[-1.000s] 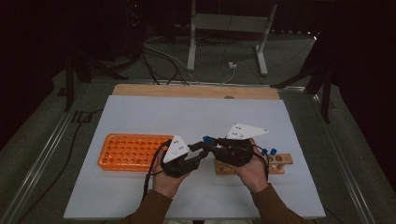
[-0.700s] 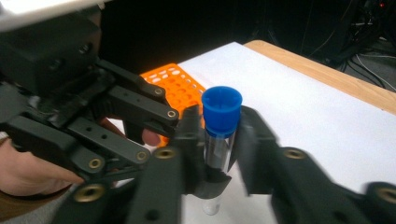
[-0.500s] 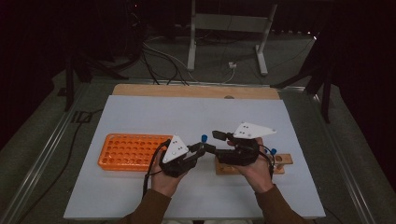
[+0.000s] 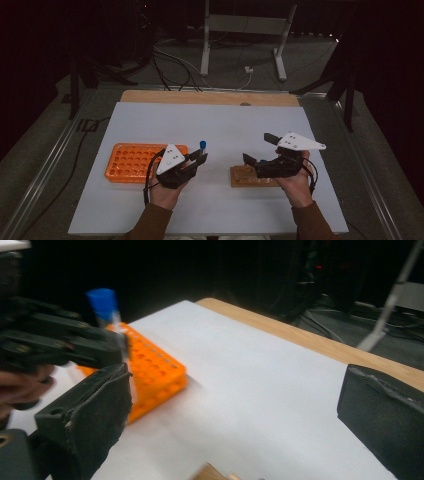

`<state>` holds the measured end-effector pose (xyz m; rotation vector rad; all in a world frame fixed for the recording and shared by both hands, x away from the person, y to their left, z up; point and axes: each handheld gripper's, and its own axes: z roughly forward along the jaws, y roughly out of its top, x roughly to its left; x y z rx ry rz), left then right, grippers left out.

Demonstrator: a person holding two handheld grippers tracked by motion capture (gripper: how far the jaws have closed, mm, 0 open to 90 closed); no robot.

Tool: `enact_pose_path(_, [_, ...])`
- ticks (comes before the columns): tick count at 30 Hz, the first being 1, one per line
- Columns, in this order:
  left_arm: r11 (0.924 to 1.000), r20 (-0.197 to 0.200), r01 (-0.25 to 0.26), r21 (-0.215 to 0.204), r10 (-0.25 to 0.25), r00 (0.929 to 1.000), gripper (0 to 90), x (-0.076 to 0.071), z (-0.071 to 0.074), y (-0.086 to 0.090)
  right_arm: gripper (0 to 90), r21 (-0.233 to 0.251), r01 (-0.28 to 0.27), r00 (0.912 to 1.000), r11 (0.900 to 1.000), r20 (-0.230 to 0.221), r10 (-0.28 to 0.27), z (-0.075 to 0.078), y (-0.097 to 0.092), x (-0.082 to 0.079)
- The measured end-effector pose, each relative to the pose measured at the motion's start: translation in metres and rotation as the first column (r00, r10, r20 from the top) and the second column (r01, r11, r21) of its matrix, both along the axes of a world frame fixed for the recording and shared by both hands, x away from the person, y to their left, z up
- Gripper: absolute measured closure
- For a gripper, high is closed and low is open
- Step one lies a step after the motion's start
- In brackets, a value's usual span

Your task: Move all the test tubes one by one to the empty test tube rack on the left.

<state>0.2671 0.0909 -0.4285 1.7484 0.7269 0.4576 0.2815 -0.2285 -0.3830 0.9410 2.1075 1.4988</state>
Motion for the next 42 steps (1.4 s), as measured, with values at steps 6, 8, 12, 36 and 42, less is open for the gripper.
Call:
enact_pose_path(6, [0.9994,0.000,-0.035,-0.007,0.035,0.9994,78.1,-0.002,-0.004,0.017,0.0,-0.007,0.052,0.9986,0.9986,0.007,-0.052,-0.002,-0.020,0.000])
enact_pose_path(8, [0.9990,-0.001,-0.044,-0.008,0.044,0.9990,78.1,-0.003,-0.006,0.022,0.0,-0.006,0.082,0.9966,0.9966,0.014,-0.082,-0.002,-0.034,-0.001])
enact_pose_path(12, [0.9970,-0.001,-0.076,-0.013,0.076,0.9971,78.1,-0.006,-0.013,0.033,0.0,0.004,0.124,0.9921,0.9923,0.016,-0.124,-0.002,-0.051,-0.003])
enact_pose_path(36, [0.9861,-0.073,-0.149,0.073,0.155,0.9852,78.0,-0.007,-0.056,0.054,0.0,0.083,0.179,0.9834,0.9802,0.011,-0.181,-0.004,-0.089,-0.011])
enact_pose_path(42, [0.9754,-0.097,-0.149,0.162,0.166,0.9813,78.2,-0.007,-0.063,0.050,0.3,0.081,0.176,0.9839,0.9810,0.015,-0.178,-0.004,-0.091,-0.012])
